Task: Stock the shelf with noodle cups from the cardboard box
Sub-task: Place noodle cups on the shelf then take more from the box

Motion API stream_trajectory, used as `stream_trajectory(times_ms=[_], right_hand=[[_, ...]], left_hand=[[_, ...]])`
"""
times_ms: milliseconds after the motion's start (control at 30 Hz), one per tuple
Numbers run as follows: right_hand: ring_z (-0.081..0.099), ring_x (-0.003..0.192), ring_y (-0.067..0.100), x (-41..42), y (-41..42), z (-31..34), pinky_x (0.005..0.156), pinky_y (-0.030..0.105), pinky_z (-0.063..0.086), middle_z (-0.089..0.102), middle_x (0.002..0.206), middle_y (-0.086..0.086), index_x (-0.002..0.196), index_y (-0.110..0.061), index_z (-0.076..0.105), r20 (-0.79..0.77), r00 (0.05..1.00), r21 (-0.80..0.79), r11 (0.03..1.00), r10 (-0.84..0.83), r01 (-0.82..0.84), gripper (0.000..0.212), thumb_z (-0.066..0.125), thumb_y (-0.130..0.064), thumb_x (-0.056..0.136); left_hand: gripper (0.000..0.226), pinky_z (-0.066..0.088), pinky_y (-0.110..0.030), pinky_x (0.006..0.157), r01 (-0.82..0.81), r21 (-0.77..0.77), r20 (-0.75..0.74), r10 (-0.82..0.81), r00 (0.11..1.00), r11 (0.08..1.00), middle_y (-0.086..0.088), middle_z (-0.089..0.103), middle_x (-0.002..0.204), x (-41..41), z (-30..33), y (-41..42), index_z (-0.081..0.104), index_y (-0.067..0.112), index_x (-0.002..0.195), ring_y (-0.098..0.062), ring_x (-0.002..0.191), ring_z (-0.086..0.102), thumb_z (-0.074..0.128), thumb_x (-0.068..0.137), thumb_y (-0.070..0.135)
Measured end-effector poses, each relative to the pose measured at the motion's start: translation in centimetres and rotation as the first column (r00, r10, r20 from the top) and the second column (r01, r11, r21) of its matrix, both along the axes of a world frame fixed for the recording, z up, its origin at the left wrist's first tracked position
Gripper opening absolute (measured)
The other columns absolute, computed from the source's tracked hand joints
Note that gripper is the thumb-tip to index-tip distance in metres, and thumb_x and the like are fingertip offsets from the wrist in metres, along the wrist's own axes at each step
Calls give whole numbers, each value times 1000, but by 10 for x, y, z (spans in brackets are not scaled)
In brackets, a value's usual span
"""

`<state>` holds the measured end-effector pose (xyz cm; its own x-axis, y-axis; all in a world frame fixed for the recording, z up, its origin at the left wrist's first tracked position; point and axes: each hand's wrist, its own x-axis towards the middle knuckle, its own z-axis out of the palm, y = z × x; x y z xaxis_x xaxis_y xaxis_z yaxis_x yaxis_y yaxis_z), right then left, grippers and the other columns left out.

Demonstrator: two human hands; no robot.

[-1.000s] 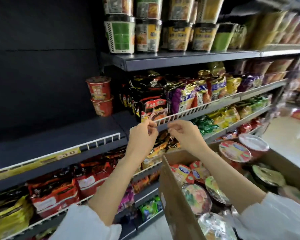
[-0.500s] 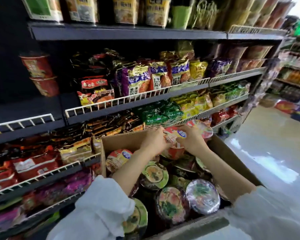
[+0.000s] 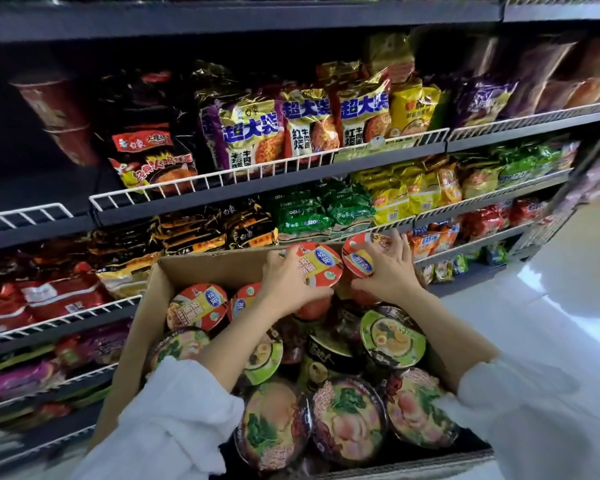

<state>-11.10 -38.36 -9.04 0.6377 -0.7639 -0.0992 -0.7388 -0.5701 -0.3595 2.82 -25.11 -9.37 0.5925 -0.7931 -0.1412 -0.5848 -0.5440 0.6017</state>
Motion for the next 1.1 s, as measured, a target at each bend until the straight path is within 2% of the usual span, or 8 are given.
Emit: stream_trajectory(times_ms=[133,267,333,500,667,800,933,1100], right_hand=[[4,140,46,-3,-1,-6,113,52,17,11,149,30,140,-42,31,27,998,-52,997,-56,57,74,67,-52,76],[16,133,39,7,20,5,102,47,36,21,140,18,139,-36,36,177,984,13,1000,-5,3,81,74,-44,68],[13,135,36,14,34,15,102,46,37,19,143,12,139,-34,37,246,969,26,999,13,-20,81,76,-38,67],[15,137,35,51,64,42,108,44,32,21,140,12,138,-31,36,331,936,-14,993,118,-120,83,76,-48,67],[33,128,27,115,132,70,105,45,40,33,131,8,147,-34,12,468,839,45,941,276,-334,116,83,-49,57],[42,121,22,178,192,86,100,41,44,40,128,3,146,-29,16,541,782,29,923,308,-383,117,82,-54,52],[47,118,18,242,244,90,100,40,46,45,123,0,139,-30,24,629,733,102,908,257,-406,117,81,-61,42],[45,123,19,324,297,101,100,44,46,43,130,-1,140,-32,22,731,650,121,899,206,-420,118,84,-58,42]], left_hand=[[102,31,-40,111,-116,-207,-57,106,993,971,-6,28,142,-1,11,17,23,23,147,-22,134,29,72,66,61],[95,31,-33,109,-145,-365,23,164,986,920,-4,32,142,0,36,30,34,20,144,-19,133,32,71,67,61],[94,30,-25,105,-158,-437,66,207,976,885,-3,36,140,4,52,43,41,18,140,-16,130,35,70,65,66],[96,40,-35,106,-238,-577,59,331,942,782,1,41,136,25,89,88,45,21,137,-13,125,41,60,58,74],[91,41,-29,103,-224,-650,60,343,937,726,4,46,130,57,117,136,53,21,130,-9,119,45,66,56,71],[71,46,-22,95,-258,-685,16,369,929,681,7,51,121,112,133,186,53,23,125,-10,114,52,78,65,51],[88,45,-2,73,-319,-734,-132,334,933,599,17,54,109,169,140,236,31,23,137,10,91,55,81,66,38],[84,43,-6,80,-270,-675,-131,249,960,687,12,53,121,251,137,285,32,21,139,-6,111,55,79,71,35]])
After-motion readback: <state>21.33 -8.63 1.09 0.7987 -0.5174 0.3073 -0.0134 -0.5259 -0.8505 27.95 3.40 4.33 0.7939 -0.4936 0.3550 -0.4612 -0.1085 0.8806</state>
